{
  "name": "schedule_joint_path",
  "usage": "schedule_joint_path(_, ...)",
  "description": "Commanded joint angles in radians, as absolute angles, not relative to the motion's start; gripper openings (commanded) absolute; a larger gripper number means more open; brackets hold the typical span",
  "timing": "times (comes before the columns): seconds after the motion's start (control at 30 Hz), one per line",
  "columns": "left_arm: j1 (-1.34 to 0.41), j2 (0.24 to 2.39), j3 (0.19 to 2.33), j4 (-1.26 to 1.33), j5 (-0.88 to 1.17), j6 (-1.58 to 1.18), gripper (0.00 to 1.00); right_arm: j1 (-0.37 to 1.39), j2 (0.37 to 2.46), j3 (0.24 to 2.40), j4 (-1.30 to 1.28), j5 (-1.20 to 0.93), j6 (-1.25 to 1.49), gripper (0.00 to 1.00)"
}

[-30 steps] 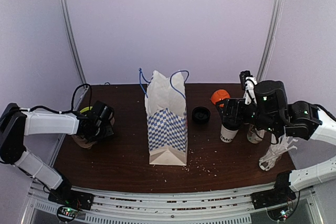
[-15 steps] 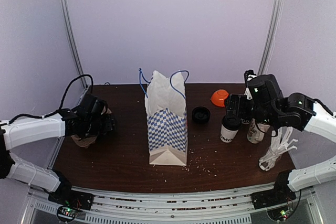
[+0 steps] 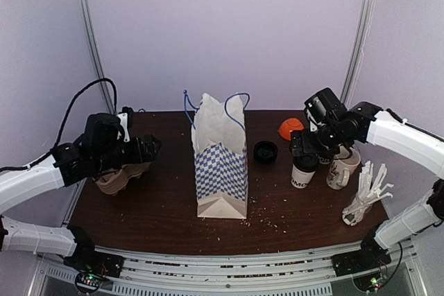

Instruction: Pack the takeout coffee

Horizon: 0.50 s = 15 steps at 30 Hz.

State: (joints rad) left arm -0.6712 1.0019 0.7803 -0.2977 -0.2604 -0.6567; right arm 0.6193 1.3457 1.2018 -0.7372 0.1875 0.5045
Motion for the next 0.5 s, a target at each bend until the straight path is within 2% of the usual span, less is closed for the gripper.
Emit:
schedule_joint_path(0.0,-0.67,1.039,0.81,-0.257,-0.22,-0.564,0.98,0.57,1.4,1.265,-0.807,0.112,0.46,1.0)
schedule_joint_path(0.47,-0.67,1.077,0.738,-0.178,-0.172,-0.497,0.98,0.496,1.518,1.321,-0.924,0.047,0.356,1.0)
